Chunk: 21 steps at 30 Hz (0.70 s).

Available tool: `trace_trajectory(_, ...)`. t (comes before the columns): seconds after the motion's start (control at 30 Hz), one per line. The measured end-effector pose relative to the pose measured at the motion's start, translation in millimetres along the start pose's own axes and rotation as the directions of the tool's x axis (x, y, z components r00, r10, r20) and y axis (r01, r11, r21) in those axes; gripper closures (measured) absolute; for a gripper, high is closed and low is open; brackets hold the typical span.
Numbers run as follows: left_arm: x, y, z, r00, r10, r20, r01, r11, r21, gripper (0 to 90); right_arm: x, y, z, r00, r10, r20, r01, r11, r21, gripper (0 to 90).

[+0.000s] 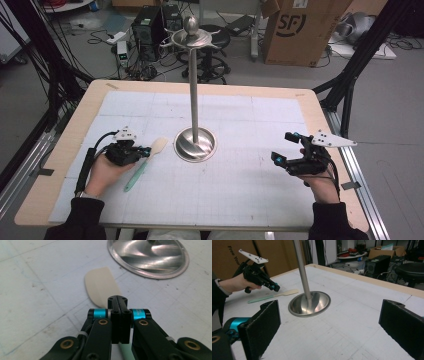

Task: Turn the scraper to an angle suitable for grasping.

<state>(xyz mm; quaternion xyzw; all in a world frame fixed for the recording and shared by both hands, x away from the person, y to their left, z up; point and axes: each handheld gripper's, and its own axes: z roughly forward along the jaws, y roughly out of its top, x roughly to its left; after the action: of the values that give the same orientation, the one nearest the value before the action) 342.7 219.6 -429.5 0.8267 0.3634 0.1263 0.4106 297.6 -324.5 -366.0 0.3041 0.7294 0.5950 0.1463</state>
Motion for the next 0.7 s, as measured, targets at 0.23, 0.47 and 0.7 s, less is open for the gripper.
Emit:
trace_trajectory(0.23,-5.4,-1.6,12.9,0.9997,0.010,0.021,-0.011,0.9982,0.060,90.0,0.0,-0.5,1.7,1.0000,-0.005,-0.001,0.005,1.000,0.007,2.8)
trace_trajectory(0.47,-3.7,-2.0,14.1,0.9996,0.020,-0.021,-0.019,0.9979,0.062,90.0,0.0,-2.5,3.4,1.0000,-0.001,0.000,0.001,1.000,0.019,2.8)
trace_trajectory(0.7,9.7,-4.2,8.5,0.9922,-0.046,-0.116,0.053,0.9968,0.059,90.0,0.5,-3.5,4.0,1.0000,-0.001,-0.004,0.001,1.000,0.027,2.8)
